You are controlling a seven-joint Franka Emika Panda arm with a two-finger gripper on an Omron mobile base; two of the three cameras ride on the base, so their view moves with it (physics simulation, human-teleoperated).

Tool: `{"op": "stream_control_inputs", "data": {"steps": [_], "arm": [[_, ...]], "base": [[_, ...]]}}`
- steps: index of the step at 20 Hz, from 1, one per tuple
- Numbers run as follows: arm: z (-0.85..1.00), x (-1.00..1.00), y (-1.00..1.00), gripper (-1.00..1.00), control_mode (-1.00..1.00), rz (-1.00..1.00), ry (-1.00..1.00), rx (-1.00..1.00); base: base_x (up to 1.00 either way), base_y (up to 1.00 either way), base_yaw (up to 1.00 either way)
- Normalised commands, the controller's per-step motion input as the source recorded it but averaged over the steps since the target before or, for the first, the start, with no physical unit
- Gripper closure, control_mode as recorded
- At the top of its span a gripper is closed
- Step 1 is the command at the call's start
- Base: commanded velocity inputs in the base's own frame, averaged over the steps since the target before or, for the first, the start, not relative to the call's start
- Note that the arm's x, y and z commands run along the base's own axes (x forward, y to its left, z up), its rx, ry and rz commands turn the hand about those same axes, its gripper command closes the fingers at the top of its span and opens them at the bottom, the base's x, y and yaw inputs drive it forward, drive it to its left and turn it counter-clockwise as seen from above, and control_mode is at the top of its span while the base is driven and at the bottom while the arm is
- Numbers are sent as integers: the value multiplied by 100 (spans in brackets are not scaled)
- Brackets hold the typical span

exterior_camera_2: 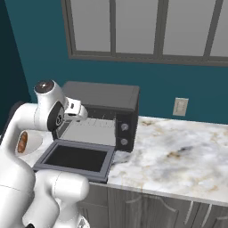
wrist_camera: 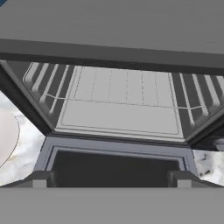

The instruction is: Pull the toaster oven rack outwards. Pick up the baguette from the plate and place it on the toaster oven rack. Close the toaster oven door fully and set the temperature to the lowest setting.

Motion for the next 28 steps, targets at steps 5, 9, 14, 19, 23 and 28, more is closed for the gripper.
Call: {"op": "stream_control_inputs", "data": {"steps": [5, 9, 14, 19, 23, 28], "arm": [[-20, 0, 0, -100, -100, -2, -21, 0], [-16, 0, 0, -100, -100, -2, -19, 0], [-7, 0, 0, -100, -100, -2, -17, 0], [-14, 0, -2, -100, -100, -1, -11, 2], [-13, 1, 0, -100, -100, 0, -7, 2], [-17, 2, 0, -100, -100, -1, -8, 0]], "base": [[0, 0, 0], [0, 0, 0], [0, 0, 0], [0, 0, 0], [0, 0, 0], [0, 0, 0]]}}
